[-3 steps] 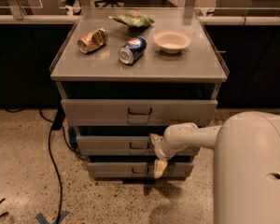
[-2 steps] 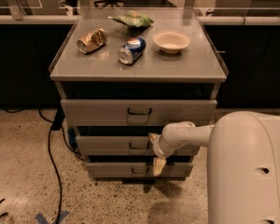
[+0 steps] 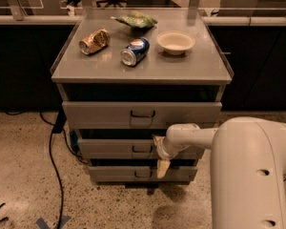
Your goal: Open middle drawer
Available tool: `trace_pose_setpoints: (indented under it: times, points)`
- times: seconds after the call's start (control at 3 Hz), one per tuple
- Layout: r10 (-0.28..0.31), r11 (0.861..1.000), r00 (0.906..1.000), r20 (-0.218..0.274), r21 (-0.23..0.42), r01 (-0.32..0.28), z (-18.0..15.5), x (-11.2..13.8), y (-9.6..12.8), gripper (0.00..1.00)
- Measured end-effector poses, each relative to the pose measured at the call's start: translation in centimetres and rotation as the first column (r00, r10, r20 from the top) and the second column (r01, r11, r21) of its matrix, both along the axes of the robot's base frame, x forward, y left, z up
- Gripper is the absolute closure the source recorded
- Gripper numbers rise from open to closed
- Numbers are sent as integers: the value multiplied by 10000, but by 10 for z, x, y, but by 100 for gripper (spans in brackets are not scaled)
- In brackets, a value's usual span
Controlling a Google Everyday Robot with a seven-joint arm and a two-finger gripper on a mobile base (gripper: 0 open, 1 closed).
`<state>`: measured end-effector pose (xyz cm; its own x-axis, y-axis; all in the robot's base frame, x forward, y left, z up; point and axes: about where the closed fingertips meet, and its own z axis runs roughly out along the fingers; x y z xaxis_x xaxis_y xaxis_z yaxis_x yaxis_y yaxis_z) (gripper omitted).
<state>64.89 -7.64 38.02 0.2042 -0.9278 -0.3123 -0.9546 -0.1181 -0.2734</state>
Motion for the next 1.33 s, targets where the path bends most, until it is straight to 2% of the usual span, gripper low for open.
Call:
trace_pose_setpoints:
  times: [0.67,1.0,1.33]
  points:
    - [-59,9998,9998,-189,214,63,2,-3,1,0]
    - [-121,9993,9989,-464,349,138,1,-7,-2,0]
    - [-121,9993,9988,-464,349,138,4,-6,-2,0]
